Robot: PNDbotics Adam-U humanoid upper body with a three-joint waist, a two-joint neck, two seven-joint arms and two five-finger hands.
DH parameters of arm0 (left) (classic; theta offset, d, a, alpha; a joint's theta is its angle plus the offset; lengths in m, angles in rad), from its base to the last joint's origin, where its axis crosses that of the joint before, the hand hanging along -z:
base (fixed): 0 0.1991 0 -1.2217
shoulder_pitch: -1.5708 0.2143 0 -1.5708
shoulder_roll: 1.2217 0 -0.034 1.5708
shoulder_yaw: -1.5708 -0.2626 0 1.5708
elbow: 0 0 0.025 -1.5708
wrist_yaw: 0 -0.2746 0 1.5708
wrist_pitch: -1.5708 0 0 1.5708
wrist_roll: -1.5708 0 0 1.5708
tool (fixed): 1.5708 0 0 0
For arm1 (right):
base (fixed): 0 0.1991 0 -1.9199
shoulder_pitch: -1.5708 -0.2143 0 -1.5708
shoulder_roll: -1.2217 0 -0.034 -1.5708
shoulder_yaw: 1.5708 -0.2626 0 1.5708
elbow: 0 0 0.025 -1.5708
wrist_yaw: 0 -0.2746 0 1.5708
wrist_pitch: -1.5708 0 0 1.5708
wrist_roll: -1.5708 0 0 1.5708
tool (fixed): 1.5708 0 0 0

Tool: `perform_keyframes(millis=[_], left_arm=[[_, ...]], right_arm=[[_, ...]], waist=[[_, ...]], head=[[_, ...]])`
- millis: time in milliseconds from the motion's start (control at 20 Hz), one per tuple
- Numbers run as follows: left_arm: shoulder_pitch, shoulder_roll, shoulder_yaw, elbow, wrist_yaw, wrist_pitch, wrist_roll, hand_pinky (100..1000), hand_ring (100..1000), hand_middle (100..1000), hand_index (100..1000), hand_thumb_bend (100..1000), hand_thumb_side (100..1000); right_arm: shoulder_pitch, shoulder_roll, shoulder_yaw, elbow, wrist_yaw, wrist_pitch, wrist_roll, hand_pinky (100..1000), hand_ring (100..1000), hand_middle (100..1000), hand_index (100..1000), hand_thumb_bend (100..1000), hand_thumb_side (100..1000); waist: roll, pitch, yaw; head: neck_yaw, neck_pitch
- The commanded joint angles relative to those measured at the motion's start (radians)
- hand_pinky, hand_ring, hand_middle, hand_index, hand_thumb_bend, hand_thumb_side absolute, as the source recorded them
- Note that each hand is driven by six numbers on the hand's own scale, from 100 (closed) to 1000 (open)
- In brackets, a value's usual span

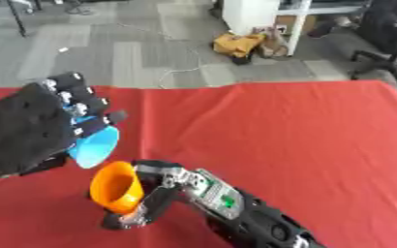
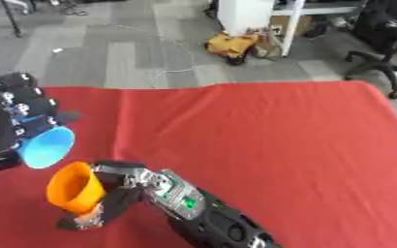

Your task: Pour the contents of one cup into another cup.

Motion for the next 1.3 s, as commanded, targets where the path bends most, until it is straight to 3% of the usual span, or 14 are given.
perform_keyframes(millis=[50,300,600,850,1000,1300], left_arm=[[-0.017,0.006,-0.003,0.009,-0.032,-0.007,0.002,571,321,339,755,707,100],[-0.015,0.005,0.011,0.016,-0.033,0.006,0.015,565,320,338,751,703,100],[-0.018,0.012,0.062,-0.04,0.039,0.058,0.009,556,322,340,744,666,100],[-0.02,0.019,0.082,-0.079,0.087,0.081,-0.021,556,323,341,744,688,100],[-0.022,0.018,0.06,-0.074,0.079,0.06,-0.033,562,323,341,748,694,100],[-0.016,0.008,-0.012,0.002,-0.005,-0.036,-0.039,583,328,346,759,714,100]], right_arm=[[-0.012,-0.007,-0.004,-0.009,-0.001,-0.002,0.003,568,452,467,742,330,100],[-0.011,-0.007,-0.005,-0.008,-0.001,-0.002,0.003,567,452,467,742,330,100],[-0.009,-0.008,-0.005,-0.007,-0.001,-0.002,0.002,567,452,466,742,330,100],[-0.009,-0.009,-0.005,-0.007,0.001,-0.003,0.002,566,452,466,742,329,100],[-0.009,-0.009,-0.005,-0.007,0.001,-0.003,0.002,566,452,466,741,329,100],[-0.011,-0.009,-0.005,-0.006,0.002,-0.003,0.001,565,452,466,741,329,100]], waist=[[0.004,-0.021,0.0],[0.004,-0.021,0.0],[0.002,-0.024,0.002],[0.002,-0.025,0.004],[0.002,-0.025,0.001],[0.004,-0.023,-0.005]], head=[[-0.002,0.0],[-0.004,-0.001],[-0.005,-0.001],[-0.005,-0.002],[-0.005,-0.001],[-0.003,0.0]])
